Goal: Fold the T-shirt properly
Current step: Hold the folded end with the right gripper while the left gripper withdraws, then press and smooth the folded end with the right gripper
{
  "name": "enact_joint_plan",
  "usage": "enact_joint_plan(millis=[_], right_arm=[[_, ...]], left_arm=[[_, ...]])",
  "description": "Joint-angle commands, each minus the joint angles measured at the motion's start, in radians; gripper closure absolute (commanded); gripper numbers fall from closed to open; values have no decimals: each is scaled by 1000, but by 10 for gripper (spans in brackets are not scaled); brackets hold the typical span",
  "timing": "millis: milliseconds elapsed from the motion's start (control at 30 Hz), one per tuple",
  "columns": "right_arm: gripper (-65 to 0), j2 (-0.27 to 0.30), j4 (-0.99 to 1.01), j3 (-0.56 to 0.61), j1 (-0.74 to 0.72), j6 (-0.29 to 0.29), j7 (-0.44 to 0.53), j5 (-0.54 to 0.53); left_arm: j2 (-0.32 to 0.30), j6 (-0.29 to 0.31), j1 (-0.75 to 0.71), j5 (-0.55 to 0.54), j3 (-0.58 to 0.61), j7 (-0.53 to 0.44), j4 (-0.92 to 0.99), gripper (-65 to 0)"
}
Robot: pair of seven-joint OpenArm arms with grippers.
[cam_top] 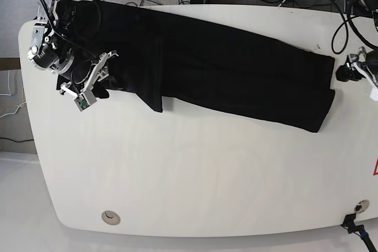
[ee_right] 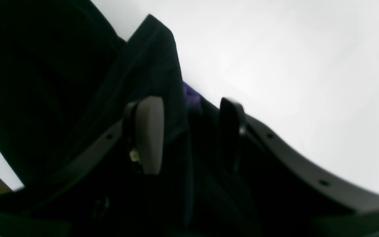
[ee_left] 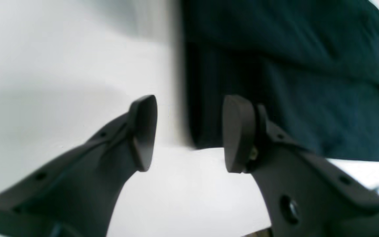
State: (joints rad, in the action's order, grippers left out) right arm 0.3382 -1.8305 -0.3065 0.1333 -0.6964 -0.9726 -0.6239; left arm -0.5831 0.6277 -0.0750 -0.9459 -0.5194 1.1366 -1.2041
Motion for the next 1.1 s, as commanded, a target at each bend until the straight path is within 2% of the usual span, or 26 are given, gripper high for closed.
enact_joint_plan(millis=[0, 167, 267, 300, 433, 467, 867, 1067], right_arm=[[-274, 11, -14, -5, -13, -2, 21, -14], [-274, 11, -16, -6, -12, -2, 20, -18], [-272, 13, -20, -1, -10, -2, 15, -14], [-276, 12, -16, -14, -12, -2, 23, -21], [-276, 12, -16, -15, -10, -2, 22, -22], [-272, -6, -16, -7, 9, 10, 8, 0], [-273, -6, -47, -7, 10, 11, 5, 2], [-273, -8, -136, -12, 42, 11, 11, 2]], left_arm=[[-58, 2, 13, 35, -52, -50, -14, -277], [-105, 6, 20, 69, -104, -107, -3, -245], [-113, 4, 28, 77, -104, -115, 14, -254], [-114, 39, 26, 73, -113, -99, 3, -255], [-107, 68, 30, 33, -124, -93, 22, -256], [-67, 48, -3, 81, -107, -82, 17, -253], [-71, 48, -7, 80, -107, -82, 13, -257], [-71, 48, -10, 81, -107, -82, -78, -258]])
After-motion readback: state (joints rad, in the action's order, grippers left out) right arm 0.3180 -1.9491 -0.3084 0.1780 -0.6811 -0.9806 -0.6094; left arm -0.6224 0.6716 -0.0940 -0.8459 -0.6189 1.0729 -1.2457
